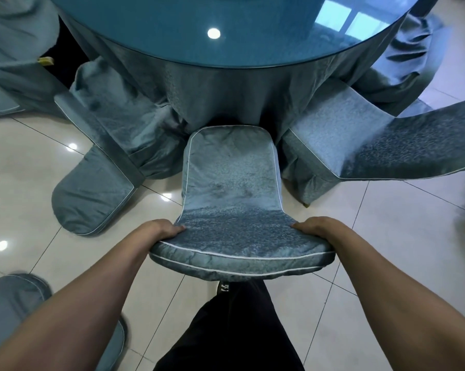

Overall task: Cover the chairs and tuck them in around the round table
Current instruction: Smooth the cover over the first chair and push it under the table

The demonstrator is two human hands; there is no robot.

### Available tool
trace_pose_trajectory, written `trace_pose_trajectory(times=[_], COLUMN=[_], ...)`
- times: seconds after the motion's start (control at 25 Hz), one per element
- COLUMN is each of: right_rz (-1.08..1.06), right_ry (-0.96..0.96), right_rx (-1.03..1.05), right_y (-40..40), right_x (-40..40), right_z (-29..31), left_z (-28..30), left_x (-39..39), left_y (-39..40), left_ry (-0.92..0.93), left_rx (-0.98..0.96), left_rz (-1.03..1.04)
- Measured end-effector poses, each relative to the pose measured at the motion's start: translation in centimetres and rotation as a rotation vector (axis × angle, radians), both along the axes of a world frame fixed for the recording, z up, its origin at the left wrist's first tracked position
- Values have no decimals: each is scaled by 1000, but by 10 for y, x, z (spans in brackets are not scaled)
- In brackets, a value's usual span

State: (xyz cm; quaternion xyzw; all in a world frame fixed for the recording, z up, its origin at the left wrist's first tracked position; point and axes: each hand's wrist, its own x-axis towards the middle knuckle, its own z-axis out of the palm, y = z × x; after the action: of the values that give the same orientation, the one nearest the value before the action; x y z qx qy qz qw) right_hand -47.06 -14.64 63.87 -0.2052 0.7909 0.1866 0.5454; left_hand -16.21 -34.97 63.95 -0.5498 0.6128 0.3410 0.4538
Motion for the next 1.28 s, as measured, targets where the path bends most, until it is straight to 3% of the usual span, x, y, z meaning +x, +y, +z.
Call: trace_pose_trajectory(times=[0.32,0.4,0.48,0.6,0.68,0.76,0.84,0.92,0.96,1.08,1.28], right_rz=[-120,-206,-480,-984,-1047,-815,-202,484,655,556,517], right_ry=[-31,-21,-73,-114,78,274,227,226,270,358,384], right_rx=[-81,-132,-201,-346,-509,-888,-1320,-1342,-1278,-1144,-1138], right_y=[-26,-26,-13,15,30,40,43,38,36,27,19], right_x=[-26,-29,-27,-12,5,31,57,79,86,93,90], right_z=[10,14,19,37,52,74,99,107,105,100,98], left_z=[19,26,39,69,91,105,99,91,88,81,78], left_x=[-27,-29,-23,2,14,19,20,18,16,3,2], left_y=[-30,-30,-22,7,35,64,79,75,70,66,58], left_ry=[112,135,209,531,926,1111,1070,994,973,980,986], left_rx=[-92,-107,-146,-357,-557,-629,-714,-782,-796,-747,-720], left_rz=[55,97,169,211,-41,-412,-656,-702,-684,-620,-579])
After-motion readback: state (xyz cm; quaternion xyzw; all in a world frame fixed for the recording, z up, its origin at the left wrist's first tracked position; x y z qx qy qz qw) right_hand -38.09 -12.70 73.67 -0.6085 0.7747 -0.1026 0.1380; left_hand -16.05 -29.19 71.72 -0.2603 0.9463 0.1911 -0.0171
